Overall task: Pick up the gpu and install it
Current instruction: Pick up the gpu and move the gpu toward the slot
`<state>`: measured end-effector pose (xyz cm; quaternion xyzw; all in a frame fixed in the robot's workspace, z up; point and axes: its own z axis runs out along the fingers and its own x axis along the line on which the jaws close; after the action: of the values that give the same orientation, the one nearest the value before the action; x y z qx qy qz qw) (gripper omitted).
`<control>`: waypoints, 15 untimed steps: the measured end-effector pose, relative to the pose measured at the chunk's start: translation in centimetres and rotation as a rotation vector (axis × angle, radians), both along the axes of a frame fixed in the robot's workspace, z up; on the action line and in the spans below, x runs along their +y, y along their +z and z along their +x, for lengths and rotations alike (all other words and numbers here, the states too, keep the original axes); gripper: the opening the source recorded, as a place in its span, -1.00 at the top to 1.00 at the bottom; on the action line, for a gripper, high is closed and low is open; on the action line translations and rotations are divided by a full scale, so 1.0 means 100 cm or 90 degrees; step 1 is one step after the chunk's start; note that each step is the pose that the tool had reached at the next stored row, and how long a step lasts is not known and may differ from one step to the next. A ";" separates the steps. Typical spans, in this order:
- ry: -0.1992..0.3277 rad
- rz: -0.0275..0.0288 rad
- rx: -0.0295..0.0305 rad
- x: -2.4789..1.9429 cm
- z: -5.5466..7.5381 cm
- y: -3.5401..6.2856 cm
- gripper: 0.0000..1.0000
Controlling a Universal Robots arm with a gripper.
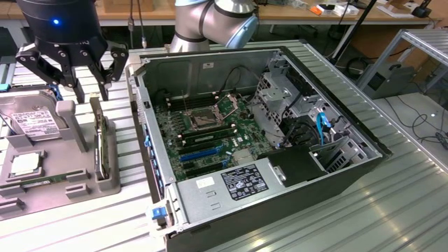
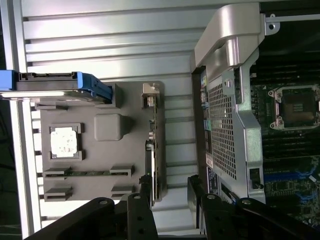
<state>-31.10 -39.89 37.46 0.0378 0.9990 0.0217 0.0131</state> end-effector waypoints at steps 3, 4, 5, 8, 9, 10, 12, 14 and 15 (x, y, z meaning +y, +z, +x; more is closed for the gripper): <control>0.000 0.0000 0.0000 0.0000 0.000 -0.0016 0.16; 0.000 0.0000 0.0000 0.0000 0.000 -0.0019 0.16; 0.000 0.0000 0.0000 0.0000 0.000 -0.0027 0.16; 0.000 0.0000 0.0000 0.0000 0.000 -0.0042 0.16; 0.000 0.0000 0.0000 0.0000 0.000 -0.0047 0.16; 0.000 0.0000 0.0000 0.0000 0.000 -0.0052 0.16; 0.000 0.0000 0.0000 0.0000 0.000 -0.0062 0.16; 0.000 0.0000 0.0000 0.0000 0.000 -0.0072 0.16; 0.000 0.0000 0.0000 0.0000 0.000 -0.0076 0.16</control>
<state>-31.10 -39.90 36.69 0.0379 0.9990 0.0217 0.0131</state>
